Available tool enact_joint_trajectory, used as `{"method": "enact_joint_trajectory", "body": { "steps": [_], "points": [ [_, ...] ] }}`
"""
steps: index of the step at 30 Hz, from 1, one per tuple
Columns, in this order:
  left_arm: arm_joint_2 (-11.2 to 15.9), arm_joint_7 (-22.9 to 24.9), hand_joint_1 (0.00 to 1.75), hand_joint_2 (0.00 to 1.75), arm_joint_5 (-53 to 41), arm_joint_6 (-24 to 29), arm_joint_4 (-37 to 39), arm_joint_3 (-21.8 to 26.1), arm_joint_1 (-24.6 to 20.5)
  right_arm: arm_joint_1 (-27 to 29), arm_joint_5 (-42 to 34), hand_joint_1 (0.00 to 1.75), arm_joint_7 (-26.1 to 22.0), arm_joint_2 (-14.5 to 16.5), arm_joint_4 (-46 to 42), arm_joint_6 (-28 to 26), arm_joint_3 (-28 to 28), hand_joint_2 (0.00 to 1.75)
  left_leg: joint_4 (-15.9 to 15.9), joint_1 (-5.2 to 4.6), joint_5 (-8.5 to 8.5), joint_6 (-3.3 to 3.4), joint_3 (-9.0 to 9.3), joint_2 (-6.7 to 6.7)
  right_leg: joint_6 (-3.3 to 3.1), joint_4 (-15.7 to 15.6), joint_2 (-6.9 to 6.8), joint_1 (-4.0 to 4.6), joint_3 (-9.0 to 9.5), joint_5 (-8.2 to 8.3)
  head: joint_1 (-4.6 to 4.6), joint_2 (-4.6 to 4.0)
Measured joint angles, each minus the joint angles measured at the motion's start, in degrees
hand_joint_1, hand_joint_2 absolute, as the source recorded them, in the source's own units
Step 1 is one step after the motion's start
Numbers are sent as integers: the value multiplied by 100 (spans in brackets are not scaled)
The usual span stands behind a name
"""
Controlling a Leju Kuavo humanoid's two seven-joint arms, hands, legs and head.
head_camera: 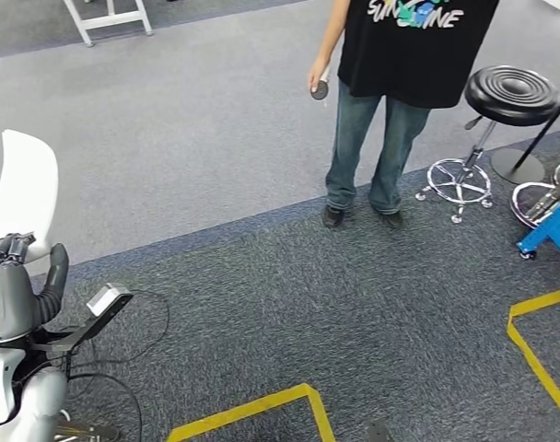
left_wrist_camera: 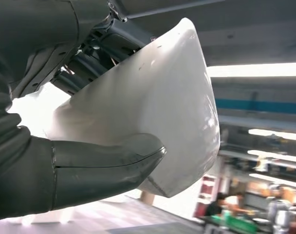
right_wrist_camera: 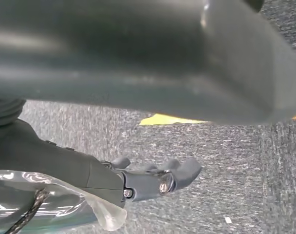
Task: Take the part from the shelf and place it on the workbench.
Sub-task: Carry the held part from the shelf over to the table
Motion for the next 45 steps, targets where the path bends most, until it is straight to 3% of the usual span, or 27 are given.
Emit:
{"method": "enact_joint_trajectory", "body": {
  "steps": [2,4,6,8,10,12,14,15,16,17,19,21,22,23,25,27,28,30,31,33,34,36,38,39,41,43,45],
  "points": [
    [-1,62,175,175,-34,0,2,-41,-4,-7,-22,0,-8,-1,1,1,0,0,-489,8,321,12,257,74,13,1,-163,10,35,-30,1,0],
    [-1,116,175,175,-73,0,2,-84,-28,-19,-39,0,-28,-1,1,2,0,0,-1270,-45,586,75,674,357,52,5,-296,31,78,-74,-2,0],
    [-2,159,175,175,-111,0,2,-144,-55,-25,-50,0,-45,-1,0,10,0,0,-1607,-112,613,152,837,527,106,3,-426,60,111,-115,0,0],
    [1,190,175,175,-135,0,2,-186,-63,-35,-54,0,-51,0,-2,25,0,0,-1641,-122,619,218,831,403,160,-11,-532,65,144,-147,3,0],
    [4,228,175,175,-157,2,2,-210,-83,-44,-56,0,-59,0,-4,40,0,0,-1687,-93,646,286,848,263,209,150,-320,38,80,-279,9,0],
    [-2,278,175,175,-195,3,2,-268,-116,-39,-66,0,-67,-1,-4,56,-1,0,-1709,-68,659,339,858,122,238,811,38,17,-246,-609,31,0],
    [-9,336,175,175,-238,2,4,-342,-128,-26,-81,0,-71,-1,-2,72,-1,0,-1707,-67,655,360,859,-35,255,1598,155,16,-681,-876,45,0],
    [-9,362,175,175,-252,1,5,-372,-129,-19,-89,0,-73,-1,-1,77,-1,0,-1705,-67,654,361,864,-119,260,1754,164,16,-804,-857,45,0],
    [-8,387,175,175,-263,1,6,-395,-130,-16,-95,0,-75,-1,-1,80,-1,0,-1701,-64,652,358,872,-205,262,1670,173,11,-815,-715,44,0],
    [-8,405,175,175,-270,0,6,-417,-133,-15,-101,0,-79,-1,-1,82,-1,0,-1692,-59,646,349,882,-291,262,1362,210,1,-715,-480,44,0],
    [-7,426,175,175,-272,0,6,-459,-149,-14,-107,0,-85,-2,1,84,-2,0,-1640,-52,618,303,873,-448,268,538,499,-48,-389,-62,44,0],
    [-8,435,175,175,-280,-1,6,-488,-169,-18,-115,0,-90,-3,5,86,-2,0,-1595,-37,612,228,814,-583,253,142,753,-76,-200,37,40,0],
    [-8,441,175,175,-290,-2,6,-496,-176,-21,-120,0,-93,-3,7,87,-2,0,-1590,-28,625,188,786,-655,232,120,765,-70,-175,13,37,0],
    [-7,452,175,175,-305,-5,6,-502,-178,-24,-125,0,-97,-4,8,87,-2,0,-1602,-12,642,151,766,-717,201,122,693,-64,-162,18,35,0],
    [-3,479,175,175,-341,-28,6,-510,-192,-26,-129,0,-105,-10,9,88,-3,0,-1502,-18,578,100,711,-559,127,75,533,-62,-123,37,20,0],
    [-8,515,175,175,-392,-88,6,-541,-237,-23,-131,0,-120,-15,9,95,-4,0,-995,-32,296,67,483,-190,65,37,351,-48,-83,41,-6,0],
    [-15,534,175,175,-423,-131,7,-569,-258,-19,-136,0,-129,-15,10,100,-4,0,-620,-28,124,54,307,-81,47,35,261,-34,-74,33,-15,0],
    [-33,568,175,175,-482,-195,11,-617,-273,-13,-151,0,-145,-16,15,107,-4,0,-64,-19,-45,42,40,-4,29,39,70,-13,-64,9,-17,0],
    [-42,581,175,175,-503,-217,15,-633,-276,-14,-157,0,-151,-16,17,108,-4,0,-53,-17,20,48,37,7,27,40,-12,-4,-56,-3,-17,0],
    [-60,605,175,175,-538,-263,19,-661,-303,-23,-164,0,-158,-16,20,113,-4,0,-622,-28,383,91,337,89,33,42,-156,13,-17,-36,-19,0],
    [-69,620,175,175,-556,-290,19,-681,-328,-28,-168,0,-160,-16,20,121,-4,0,-1001,-63,519,130,544,221,46,41,-220,29,7,-57,-17,0],
    [-101,641,175,175,-590,-348,19,-731,-390,-34,-179,0,-160,-16,22,140,-4,0,-1515,-135,617,212,802,425,87,41,-344,59,35,-92,-16,0],
    [-135,650,175,175,-618,-408,19,-771,-423,-47,-191,0,-152,-15,23,146,-4,0,-1616,-168,581,271,821,387,138,24,-484,74,61,-114,-14,0],
    [-151,651,175,175,-630,-439,18,-783,-425,-60,-196,0,-144,-14,23,140,-4,0,-1641,-154,595,294,829,317,167,25,-494,70,70,-137,-9,0],
    [-191,654,175,175,-645,-495,16,-803,-449,-85,-199,0,-130,-14,25,121,-4,0,-1696,-108,621,348,865,192,217,246,-258,55,-19,-293,1,0],
    [-250,658,175,175,-672,-562,15,-844,-478,-88,-189,0,-112,-15,31,109,-4,0,-1709,-83,629,382,879,65,244,947,65,38,-380,-614,26,0],
    [-301,659,175,175,-706,-636,16,-897,-476,-75,-170,0,-94,-19,37,107,-3,0,-1706,-82,627,391,881,-89,262,1649,154,31,-797,-807,40,0]
  ]
}}
